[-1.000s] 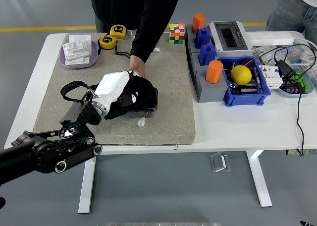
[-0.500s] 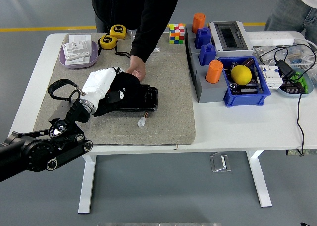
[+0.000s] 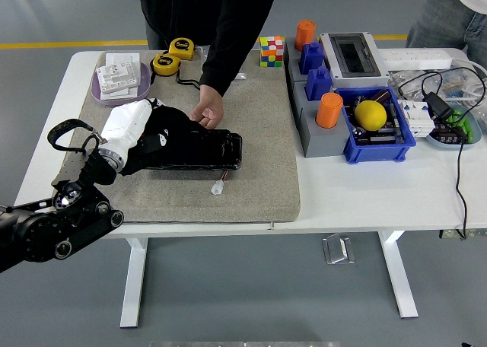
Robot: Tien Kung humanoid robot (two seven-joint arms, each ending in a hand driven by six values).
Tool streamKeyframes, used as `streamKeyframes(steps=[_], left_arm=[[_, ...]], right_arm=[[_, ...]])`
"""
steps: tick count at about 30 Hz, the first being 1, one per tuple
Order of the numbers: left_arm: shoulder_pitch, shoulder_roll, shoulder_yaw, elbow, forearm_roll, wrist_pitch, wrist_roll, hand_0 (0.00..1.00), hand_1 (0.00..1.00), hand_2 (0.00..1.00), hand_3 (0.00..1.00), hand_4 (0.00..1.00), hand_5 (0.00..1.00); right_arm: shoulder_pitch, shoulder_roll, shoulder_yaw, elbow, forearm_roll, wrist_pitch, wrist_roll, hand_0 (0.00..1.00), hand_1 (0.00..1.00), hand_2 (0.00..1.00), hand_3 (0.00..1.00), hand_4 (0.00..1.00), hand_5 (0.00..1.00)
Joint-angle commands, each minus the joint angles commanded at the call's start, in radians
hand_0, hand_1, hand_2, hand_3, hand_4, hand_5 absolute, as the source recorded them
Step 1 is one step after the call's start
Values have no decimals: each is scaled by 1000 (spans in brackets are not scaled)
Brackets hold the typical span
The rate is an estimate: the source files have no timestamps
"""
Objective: Pick the rag up,wipe the panel,place it on the desk
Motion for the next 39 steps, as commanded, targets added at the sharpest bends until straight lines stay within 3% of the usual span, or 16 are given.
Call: streamKeyframes(steps=[15, 23, 39], left_arm=[[39, 50, -60, 10, 19, -4, -2, 194, 121, 501, 487, 269, 2], [50, 61, -78, 16, 21, -3, -4, 194, 121, 502, 487, 269, 2], [13, -6, -8, 3, 4, -3, 3, 193, 120, 501, 487, 270, 2]], right_arm=[[0, 3, 12, 0, -6, 0, -1, 758, 569, 701, 599, 998, 548], [0, 3, 15, -1, -6, 0, -2, 759, 569, 702, 598, 998, 549], [6, -1, -3, 2, 1, 1, -2, 758, 569, 702, 599, 998, 548]])
